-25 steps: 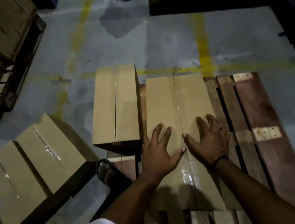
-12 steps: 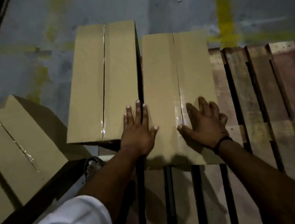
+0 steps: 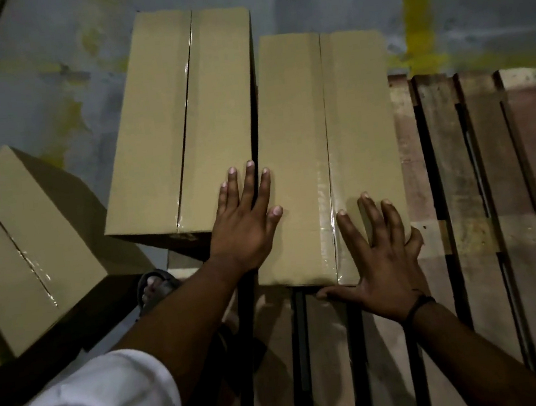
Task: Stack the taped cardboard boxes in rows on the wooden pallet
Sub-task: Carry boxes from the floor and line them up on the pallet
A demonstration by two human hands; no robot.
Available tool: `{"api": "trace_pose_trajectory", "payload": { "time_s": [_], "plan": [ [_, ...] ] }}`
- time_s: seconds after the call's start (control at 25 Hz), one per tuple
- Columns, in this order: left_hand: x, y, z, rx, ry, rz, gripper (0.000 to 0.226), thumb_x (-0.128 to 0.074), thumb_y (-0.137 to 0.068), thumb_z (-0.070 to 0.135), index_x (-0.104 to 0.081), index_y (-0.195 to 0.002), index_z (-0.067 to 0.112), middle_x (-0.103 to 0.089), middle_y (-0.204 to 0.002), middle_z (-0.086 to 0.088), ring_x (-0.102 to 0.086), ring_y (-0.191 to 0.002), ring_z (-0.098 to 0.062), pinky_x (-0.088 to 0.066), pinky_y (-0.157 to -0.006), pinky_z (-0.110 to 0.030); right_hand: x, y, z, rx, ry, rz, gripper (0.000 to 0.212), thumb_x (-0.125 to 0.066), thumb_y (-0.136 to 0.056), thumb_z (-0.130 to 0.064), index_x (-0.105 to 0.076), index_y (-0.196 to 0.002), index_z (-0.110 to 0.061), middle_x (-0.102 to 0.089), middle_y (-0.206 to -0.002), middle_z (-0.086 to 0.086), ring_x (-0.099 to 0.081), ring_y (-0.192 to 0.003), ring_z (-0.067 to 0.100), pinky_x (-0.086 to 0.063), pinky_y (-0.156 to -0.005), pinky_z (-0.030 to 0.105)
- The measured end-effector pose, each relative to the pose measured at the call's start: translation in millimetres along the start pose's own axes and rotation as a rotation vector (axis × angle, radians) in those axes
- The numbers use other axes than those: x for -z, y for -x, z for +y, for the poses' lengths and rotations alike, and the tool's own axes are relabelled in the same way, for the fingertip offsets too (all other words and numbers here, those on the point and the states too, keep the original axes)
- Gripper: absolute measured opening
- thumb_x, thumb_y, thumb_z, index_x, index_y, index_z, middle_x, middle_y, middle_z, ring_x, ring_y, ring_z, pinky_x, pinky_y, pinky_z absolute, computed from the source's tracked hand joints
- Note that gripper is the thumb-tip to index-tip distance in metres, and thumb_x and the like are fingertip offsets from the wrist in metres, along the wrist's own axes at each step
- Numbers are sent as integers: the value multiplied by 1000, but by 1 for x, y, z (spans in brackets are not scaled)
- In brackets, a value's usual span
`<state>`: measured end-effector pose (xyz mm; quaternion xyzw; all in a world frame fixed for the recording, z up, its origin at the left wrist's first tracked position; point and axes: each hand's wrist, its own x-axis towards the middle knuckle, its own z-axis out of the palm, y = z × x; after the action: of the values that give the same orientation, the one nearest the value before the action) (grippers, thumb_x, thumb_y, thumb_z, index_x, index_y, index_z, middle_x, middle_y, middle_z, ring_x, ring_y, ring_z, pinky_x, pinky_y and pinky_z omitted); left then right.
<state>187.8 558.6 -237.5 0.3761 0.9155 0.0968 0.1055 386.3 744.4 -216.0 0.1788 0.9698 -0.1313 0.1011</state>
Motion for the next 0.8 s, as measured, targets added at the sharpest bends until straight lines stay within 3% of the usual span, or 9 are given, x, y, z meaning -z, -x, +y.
{"api": "trace_pose_trajectory", "payload": {
  "time_s": [0.16,0.36,0.8],
  "plan": [
    [0,0,-4,30,30,7,70,-15,-107,55,7,-164,22,17,-171,-2,20,-156,-27,1,-128,-48,2,-24,9,83,77,4,122,-30,-60,-108,-15,-162,-42,6,-173,1,1,-157,39,-25,-105,79],
    [-1,0,-6,44,46,31,72,-15,-107,57,6,-164,19,14,-171,1,17,-157,-25,-1,-128,-47,7,-58,10,93,133,23,122,-27,-59,-109,-13,-161,-44,3,-173,-1,-2,-156,40,-28,-104,73],
    [2,0,-5,36,-26,18,82,-16,-103,65,4,-164,15,15,-171,-2,18,-157,-26,4,-128,-44,12,-78,12,113,108,75,119,-26,-61,-108,-20,-161,-42,-4,-173,-1,-8,-155,40,-30,-102,74]
  ]
}}
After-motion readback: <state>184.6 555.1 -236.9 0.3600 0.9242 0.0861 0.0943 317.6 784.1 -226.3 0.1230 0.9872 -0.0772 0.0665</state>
